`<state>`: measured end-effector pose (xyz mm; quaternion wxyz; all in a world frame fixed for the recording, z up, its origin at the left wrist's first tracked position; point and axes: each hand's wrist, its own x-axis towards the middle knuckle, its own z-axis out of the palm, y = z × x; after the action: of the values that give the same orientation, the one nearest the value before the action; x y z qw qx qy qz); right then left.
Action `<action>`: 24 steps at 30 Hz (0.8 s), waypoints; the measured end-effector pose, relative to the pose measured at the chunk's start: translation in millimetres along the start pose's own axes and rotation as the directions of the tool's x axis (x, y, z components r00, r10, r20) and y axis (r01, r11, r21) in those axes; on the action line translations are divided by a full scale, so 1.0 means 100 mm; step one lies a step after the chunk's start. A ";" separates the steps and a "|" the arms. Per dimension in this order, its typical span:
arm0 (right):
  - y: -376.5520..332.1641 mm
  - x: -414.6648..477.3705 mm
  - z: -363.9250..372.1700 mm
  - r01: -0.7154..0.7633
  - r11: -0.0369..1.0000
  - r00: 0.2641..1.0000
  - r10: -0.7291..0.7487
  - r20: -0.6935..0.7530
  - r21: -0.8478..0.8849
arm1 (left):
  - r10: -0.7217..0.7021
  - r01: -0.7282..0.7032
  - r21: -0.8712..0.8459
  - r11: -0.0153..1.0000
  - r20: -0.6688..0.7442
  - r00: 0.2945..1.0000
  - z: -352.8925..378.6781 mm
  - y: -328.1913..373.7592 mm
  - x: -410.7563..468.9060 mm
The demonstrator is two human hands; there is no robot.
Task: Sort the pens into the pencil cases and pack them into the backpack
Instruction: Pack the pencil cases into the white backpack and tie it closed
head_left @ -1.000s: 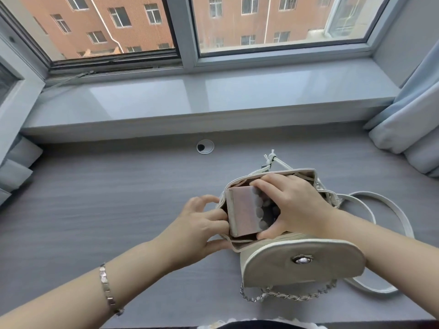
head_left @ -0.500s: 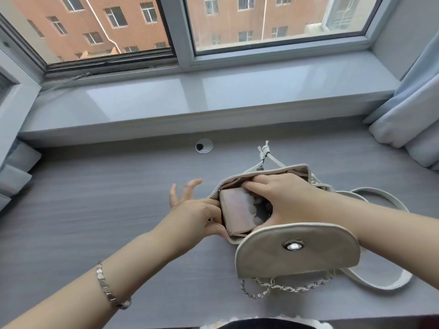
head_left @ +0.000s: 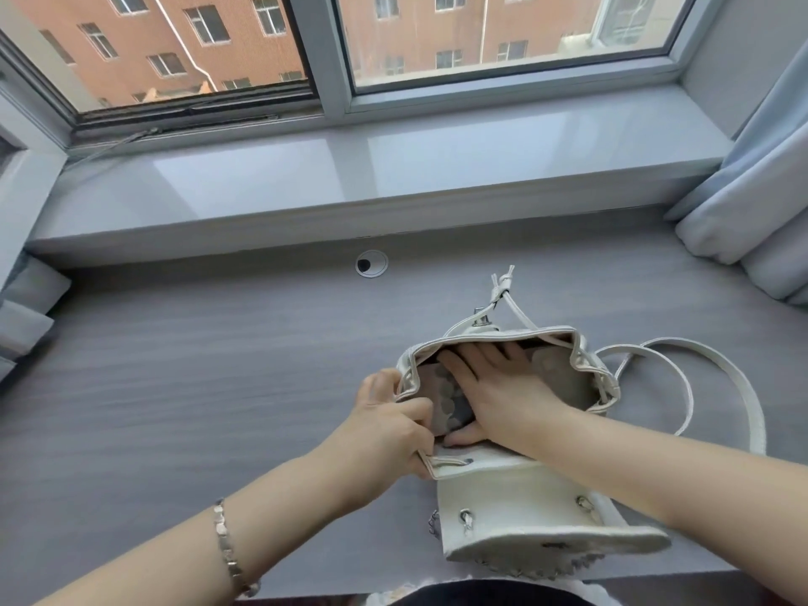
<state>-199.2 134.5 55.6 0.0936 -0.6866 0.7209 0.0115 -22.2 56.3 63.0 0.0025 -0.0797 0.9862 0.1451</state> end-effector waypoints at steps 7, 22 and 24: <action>0.01 -0.16 -0.36 0.166 0.919 0.954 -0.058 -0.294 0.358 | -0.313 0.203 -0.537 0.819 -0.121 0.942 -0.29 -0.04 -0.01; 0.59 -0.28 -0.51 -0.473 0.852 0.845 0.511 -0.159 0.225 | -0.741 0.787 -0.477 0.391 0.344 0.577 -0.43 0.10 0.40; 0.60 -0.28 -0.57 -0.441 0.841 0.812 0.522 -0.262 0.313 | -0.765 0.726 -0.543 0.422 0.218 0.607 -0.50 0.10 0.37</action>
<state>-264.0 157.4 109.5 0.0444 -0.4552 0.8731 -0.1688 -59.6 45.3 112.4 0.0111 -0.5087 0.7513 0.4202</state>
